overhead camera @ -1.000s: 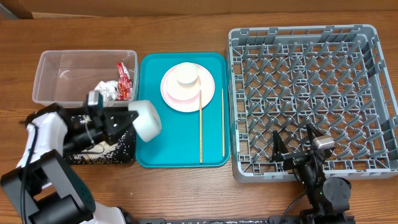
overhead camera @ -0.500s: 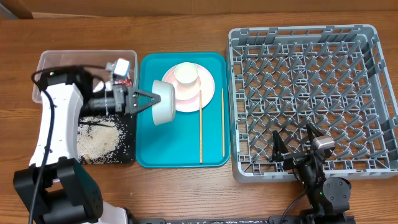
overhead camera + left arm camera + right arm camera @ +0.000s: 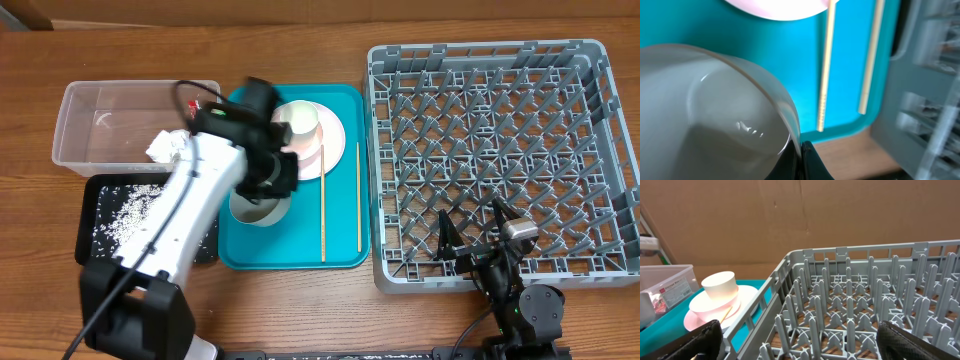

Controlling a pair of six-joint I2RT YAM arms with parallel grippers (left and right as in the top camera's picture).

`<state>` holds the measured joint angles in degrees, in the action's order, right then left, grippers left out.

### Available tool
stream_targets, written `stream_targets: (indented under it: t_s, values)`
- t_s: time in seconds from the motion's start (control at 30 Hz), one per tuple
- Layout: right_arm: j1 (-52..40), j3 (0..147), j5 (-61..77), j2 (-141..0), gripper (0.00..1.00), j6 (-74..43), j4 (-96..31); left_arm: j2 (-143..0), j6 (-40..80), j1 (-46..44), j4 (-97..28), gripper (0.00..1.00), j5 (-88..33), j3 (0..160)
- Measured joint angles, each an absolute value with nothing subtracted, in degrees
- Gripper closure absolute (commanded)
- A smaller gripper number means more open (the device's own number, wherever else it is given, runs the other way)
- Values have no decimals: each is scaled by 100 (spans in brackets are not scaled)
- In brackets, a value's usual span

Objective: Sort waste into correct bins and load items into the dishwasher
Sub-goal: 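Carry the empty bowl back and set it on the teal tray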

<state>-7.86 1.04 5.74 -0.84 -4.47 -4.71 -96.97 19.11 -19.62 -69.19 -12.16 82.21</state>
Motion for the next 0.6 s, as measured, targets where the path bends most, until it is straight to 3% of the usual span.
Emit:
stream_targets:
  t_s: [0.27,0.6]
  values:
    - [-786,104,574,-84,0,-447,-467,-9697,3168,-3111,-6810,96,790,8020]
    - [-786,104,572,-84,0,-449,-467,-9675,3653,-3186,-5951,96,1243,7076]
